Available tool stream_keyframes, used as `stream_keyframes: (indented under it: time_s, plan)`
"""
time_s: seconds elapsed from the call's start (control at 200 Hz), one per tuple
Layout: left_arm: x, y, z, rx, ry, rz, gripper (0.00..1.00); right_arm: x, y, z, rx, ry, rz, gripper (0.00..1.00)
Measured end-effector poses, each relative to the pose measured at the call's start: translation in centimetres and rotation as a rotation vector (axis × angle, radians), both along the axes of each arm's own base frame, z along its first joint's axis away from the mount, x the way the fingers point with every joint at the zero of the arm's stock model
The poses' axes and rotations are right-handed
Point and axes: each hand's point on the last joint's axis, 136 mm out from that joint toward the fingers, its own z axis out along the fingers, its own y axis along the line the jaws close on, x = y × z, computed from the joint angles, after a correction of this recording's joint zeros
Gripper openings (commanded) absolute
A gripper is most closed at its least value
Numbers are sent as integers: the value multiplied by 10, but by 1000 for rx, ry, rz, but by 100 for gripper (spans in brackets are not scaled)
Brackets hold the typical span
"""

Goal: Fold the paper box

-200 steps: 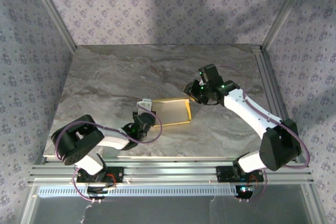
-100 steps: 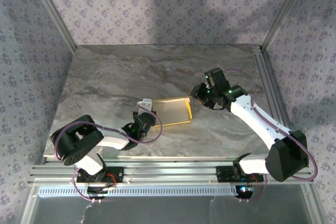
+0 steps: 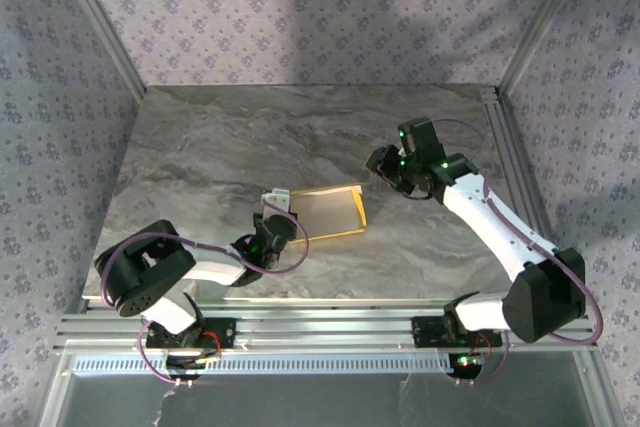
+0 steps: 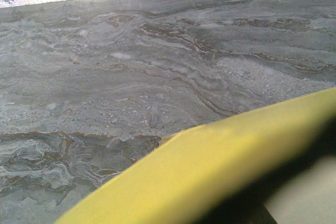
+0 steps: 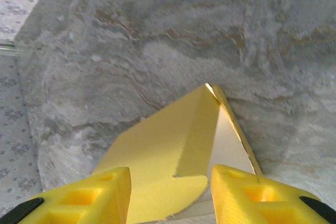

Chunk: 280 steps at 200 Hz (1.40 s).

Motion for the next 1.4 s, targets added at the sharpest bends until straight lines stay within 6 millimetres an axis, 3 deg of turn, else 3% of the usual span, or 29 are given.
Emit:
stream_keyframes:
  time_s: [0.105, 0.195, 0.825, 1.234, 1.399]
  plan:
    - [0, 0, 0, 0, 0, 0, 0, 15, 9, 9, 7, -18, 16, 48]
    - [1, 0, 1, 0, 0, 0, 0, 18, 16, 2, 1, -3, 34, 48]
    - [1, -1, 1, 1, 1, 1, 0, -11, 29, -44, -36, 102, 86, 49]
    - [1, -1, 1, 1, 1, 1, 0, -18, 40, -39, -15, 97, 92, 48]
    - [1, -1, 1, 1, 1, 1, 0, -20, 43, -39, -16, 99, 94, 43]
